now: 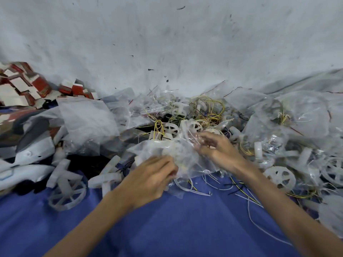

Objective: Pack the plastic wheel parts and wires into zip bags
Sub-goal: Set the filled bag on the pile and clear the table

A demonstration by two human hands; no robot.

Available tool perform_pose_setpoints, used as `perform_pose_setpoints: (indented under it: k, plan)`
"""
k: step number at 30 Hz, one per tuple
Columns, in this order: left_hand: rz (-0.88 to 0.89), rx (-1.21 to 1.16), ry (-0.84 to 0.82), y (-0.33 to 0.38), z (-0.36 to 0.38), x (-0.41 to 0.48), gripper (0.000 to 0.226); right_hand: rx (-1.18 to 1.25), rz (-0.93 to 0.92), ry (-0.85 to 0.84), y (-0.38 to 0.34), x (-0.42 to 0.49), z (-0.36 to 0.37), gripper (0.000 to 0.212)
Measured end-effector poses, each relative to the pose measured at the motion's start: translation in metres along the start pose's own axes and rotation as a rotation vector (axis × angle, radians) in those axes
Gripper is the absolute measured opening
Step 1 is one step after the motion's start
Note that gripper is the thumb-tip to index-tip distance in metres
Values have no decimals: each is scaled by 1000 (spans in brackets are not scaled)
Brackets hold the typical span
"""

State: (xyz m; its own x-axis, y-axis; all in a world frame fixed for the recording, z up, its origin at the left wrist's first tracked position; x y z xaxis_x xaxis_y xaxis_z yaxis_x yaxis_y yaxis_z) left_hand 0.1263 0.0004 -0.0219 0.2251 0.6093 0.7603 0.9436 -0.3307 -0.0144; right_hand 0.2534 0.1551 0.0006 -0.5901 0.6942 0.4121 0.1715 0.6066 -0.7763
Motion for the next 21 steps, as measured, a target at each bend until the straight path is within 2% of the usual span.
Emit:
perform_pose_setpoints:
  k: [3,5,8,11,13,15,18,21]
  plan:
    - [-100,-144,-82,6,10,-21,14,-128,-215,158,14,-19,0,22]
    - [-119,-153,-89,5,12,-32,15,-134,-300,166,20,-32,2,20]
    - [-85,-20,13,-1,11,-39,24,-18,-155,53,31,-42,1,18]
    - [-149,62,53,-9,13,-42,36,68,14,-78,37,-45,5,17]
    - [-185,131,73,-9,16,-44,41,180,127,-49,38,-46,8,20]
    - [-279,158,126,-10,17,-45,44,296,239,8,40,-47,8,31]
    - [-499,18,182,-13,19,-49,46,395,339,26,43,-53,12,37]
    - [-574,-115,206,-15,26,-57,43,500,440,183,51,-59,15,35]
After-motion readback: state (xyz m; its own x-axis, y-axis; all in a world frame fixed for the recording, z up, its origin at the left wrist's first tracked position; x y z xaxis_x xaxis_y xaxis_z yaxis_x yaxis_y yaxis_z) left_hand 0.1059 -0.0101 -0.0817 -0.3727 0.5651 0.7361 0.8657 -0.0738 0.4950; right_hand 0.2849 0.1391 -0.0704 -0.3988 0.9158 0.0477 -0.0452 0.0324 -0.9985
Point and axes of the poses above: each hand's wrist, its own x-axis towards the middle knuckle, its own z-axis out of the palm, y = z × x, the point moved 3 cm from there along x, towards the middle knuckle, and after that the axes turned 12 degrees about y, right-handed, at the moved point
